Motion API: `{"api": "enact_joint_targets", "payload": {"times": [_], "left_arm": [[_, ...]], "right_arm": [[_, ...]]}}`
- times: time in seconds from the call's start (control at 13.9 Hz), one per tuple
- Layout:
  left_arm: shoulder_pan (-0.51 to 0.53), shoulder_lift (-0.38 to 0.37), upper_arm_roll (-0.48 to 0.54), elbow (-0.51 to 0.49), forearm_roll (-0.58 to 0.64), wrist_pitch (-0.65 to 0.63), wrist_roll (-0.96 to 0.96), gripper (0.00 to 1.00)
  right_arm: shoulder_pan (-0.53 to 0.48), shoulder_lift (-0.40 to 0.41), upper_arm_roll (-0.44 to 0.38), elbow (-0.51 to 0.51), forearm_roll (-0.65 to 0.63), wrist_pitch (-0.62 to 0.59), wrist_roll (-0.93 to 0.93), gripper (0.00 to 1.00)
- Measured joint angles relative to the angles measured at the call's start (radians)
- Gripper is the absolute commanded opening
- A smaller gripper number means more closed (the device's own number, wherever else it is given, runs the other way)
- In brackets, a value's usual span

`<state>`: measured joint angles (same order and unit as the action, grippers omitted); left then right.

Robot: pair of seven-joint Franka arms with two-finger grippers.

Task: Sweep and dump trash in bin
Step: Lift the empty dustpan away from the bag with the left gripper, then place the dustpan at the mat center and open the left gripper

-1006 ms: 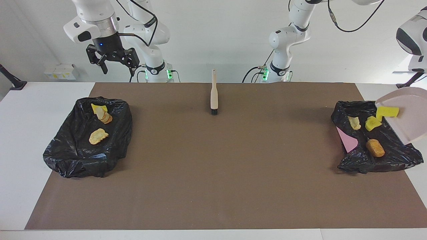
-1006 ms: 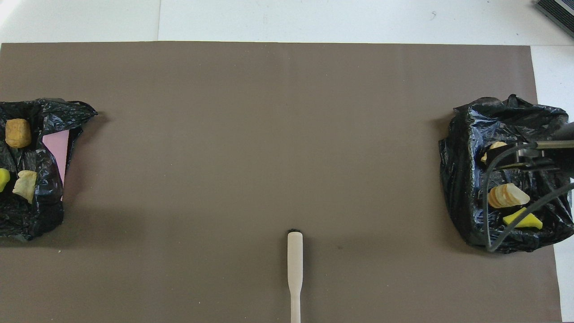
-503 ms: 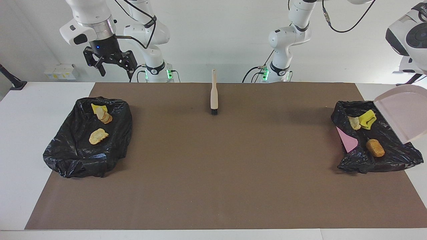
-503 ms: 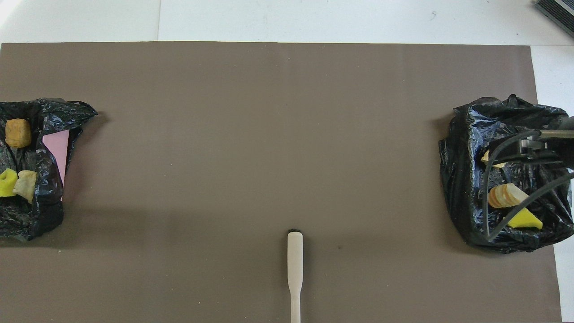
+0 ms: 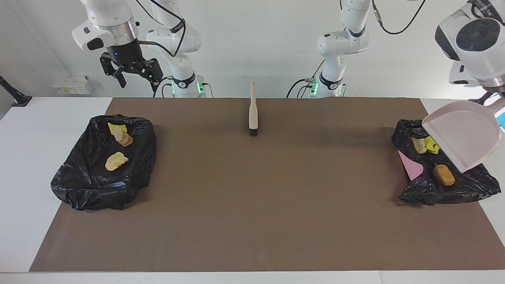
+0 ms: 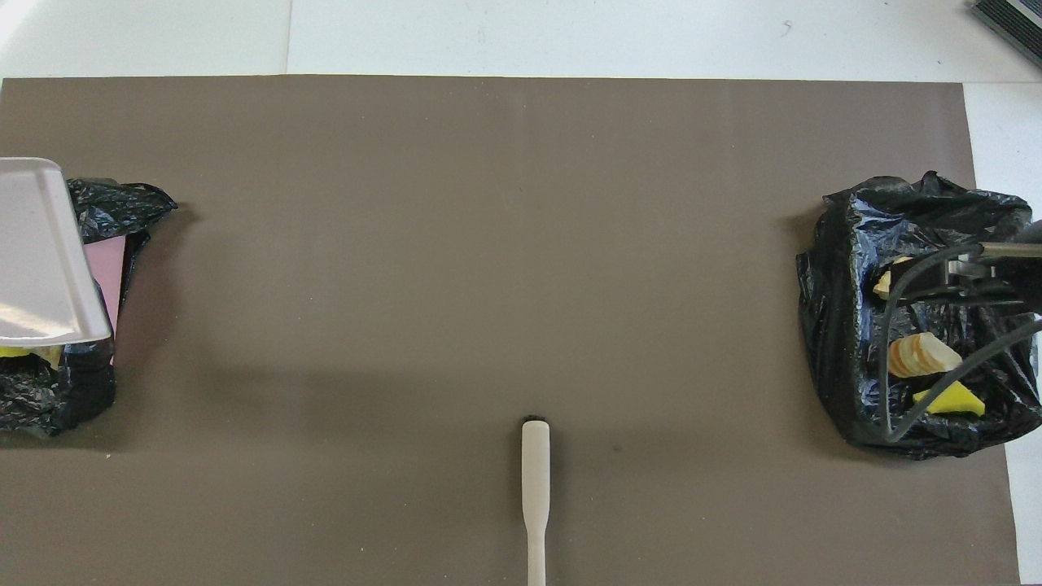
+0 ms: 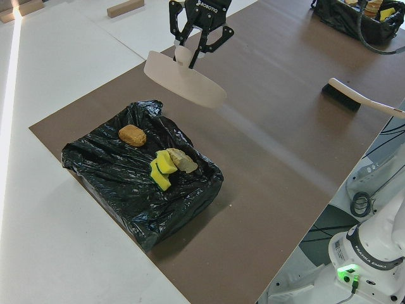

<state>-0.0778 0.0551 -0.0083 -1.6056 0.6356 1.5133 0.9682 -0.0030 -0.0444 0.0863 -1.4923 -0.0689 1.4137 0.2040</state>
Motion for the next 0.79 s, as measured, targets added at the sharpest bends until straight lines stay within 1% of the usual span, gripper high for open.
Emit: {"api": "enact_joint_targets", "payload": {"times": [0.14, 0.5, 0.65, 0.79], "left_arm": [[-0.051, -0.004, 0.000, 0.000, -0.087, -0.028, -0.161, 0.00], [-0.160, -0.019, -0.002, 0.000, -0.359, -0.060, -0.592, 0.00], [-0.195, -0.024, -0.003, 0.000, -0.455, -0.060, -0.742, 0.00], [-0.232, -0.028, -0.003, 0.000, -0.520, -0.059, -0.858, 0.00]], "right_arm": [[0.000, 0.000, 0.000, 0.000, 0.000, 0.000, 0.000, 1.00], [0.000, 0.000, 0.001, 0.000, 0.000, 0.000, 0.000, 1.00], [0.000, 0.000, 0.002, 0.000, 0.000, 0.000, 0.000, 1.00], [0.000, 0.000, 0.002, 0.000, 0.000, 0.000, 0.000, 1.00]]}}
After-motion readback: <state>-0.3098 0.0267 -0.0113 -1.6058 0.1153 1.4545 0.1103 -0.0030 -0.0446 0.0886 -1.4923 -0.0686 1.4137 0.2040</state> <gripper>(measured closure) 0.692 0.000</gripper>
